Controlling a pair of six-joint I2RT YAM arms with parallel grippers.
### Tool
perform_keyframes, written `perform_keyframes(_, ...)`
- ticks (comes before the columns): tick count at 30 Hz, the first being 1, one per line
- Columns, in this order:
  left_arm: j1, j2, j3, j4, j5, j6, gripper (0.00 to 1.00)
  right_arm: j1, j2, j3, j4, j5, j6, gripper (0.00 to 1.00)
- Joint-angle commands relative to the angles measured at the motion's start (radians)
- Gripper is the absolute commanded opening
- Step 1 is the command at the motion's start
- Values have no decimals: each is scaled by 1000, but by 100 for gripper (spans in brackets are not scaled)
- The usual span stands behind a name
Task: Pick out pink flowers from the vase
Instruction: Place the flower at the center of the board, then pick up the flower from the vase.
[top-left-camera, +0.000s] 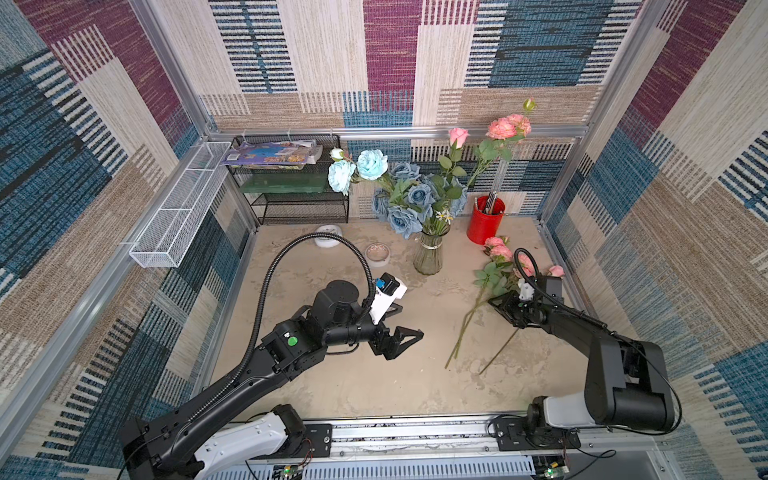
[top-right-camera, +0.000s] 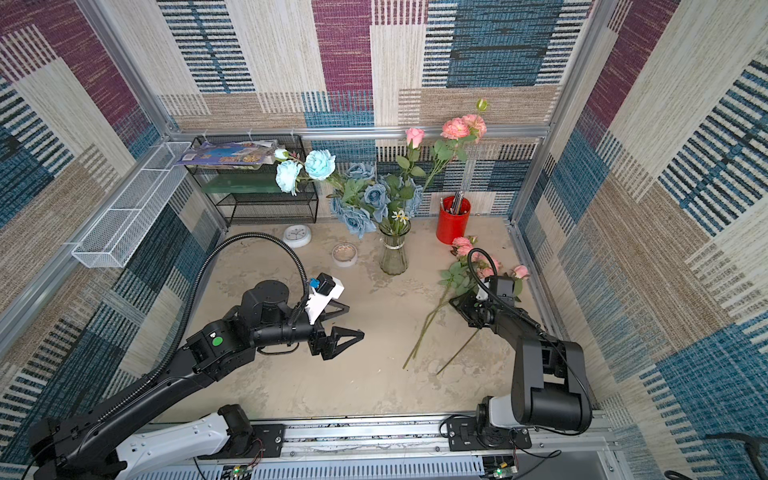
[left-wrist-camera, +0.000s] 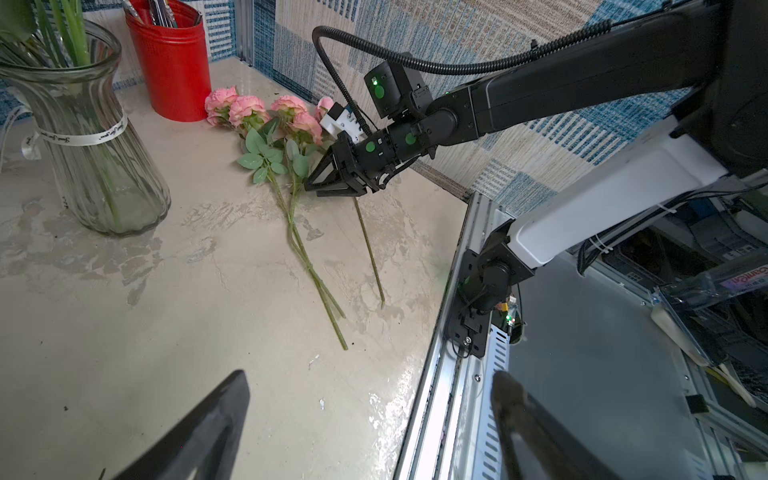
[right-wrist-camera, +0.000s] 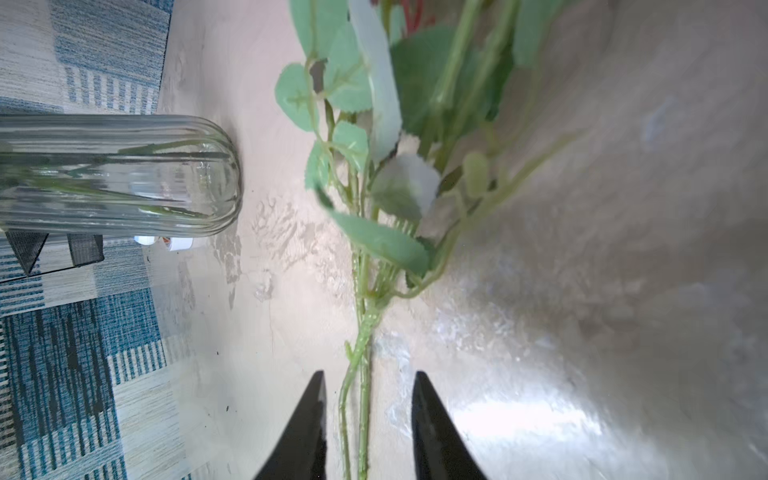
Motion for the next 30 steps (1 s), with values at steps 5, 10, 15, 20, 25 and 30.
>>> perform_keyframes(5,14,-8,-5,44,-64,-21,93,116,-209,33,36,160,1,66)
perform_keyframes(10,23,-7,-18,94,-134,-44,99,285,-237,113,180,294,-10,94)
perform_keyframes(15,32,-7,-31,112,-173,-74,99,307,-53,250,322,277,-18,96)
perform_keyframes(20,35,-28,-52,85,-221,-101,99,295,139,397,478,223,-30,96)
perform_keyframes(25,41,-60,-80,67,-263,-122,99,232,271,498,595,159,43,89)
perform_keyframes(30,48,-85,-103,80,-289,-125,99,167,373,552,740,-11,170,74)
